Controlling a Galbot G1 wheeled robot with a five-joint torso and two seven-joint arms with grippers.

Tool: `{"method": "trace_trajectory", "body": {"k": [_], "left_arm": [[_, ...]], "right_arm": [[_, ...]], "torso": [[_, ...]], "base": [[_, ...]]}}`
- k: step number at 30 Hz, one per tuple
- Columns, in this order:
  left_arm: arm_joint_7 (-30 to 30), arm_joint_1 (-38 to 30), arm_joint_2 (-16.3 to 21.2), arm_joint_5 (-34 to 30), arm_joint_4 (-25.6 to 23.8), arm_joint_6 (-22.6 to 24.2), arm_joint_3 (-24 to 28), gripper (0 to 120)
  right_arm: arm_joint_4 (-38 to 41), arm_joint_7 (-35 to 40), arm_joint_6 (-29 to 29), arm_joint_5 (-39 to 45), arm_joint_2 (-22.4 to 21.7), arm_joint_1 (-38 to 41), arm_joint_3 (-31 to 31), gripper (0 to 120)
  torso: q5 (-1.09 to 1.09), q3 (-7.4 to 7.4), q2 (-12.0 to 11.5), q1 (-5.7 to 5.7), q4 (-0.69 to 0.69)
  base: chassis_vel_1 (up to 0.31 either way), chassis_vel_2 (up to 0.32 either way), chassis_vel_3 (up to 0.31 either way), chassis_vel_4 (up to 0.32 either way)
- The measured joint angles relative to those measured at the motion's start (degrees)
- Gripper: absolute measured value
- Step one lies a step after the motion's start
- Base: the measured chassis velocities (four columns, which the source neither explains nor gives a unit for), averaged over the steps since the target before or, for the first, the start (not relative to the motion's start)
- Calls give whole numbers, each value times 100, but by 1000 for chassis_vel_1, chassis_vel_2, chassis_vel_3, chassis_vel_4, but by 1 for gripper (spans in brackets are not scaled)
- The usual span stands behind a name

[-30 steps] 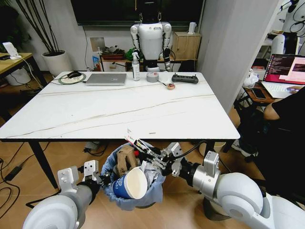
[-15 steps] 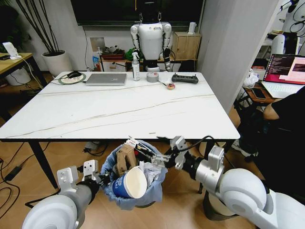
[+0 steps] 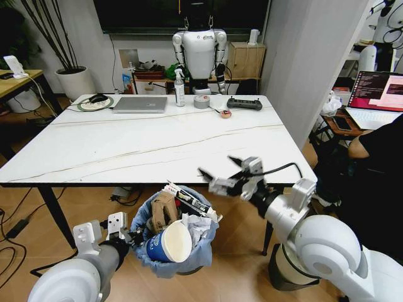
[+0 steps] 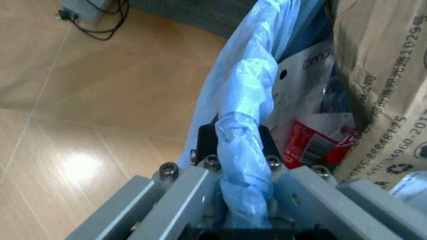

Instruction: Pick up the trash bin and place the trash from the table into it.

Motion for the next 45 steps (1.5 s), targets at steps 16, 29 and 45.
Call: {"method": "trace_trajectory", "body": {"k": [16,29,45], "left_arm": [[192,104,-32,424,0,0,68,0],[183,154,-20,474,0,0,30,0],[171,127,182,456,0,0,-43,0]], "right_arm": [[252,88,-128,-2325,2085,-2400,1514,100],[19,-169,444,-4122,3066,-3292,1411,100],[-148,-321,586,-3952,3099,-3450,1618,100]], "torso": [[0,-1,0,-2,-1],[-1,-93,-172,-80,-1],[-1,-339,-609,-270,-2]], "base": [[0,0,0,0],[0,0,0,0],[0,0,0,0]]}}
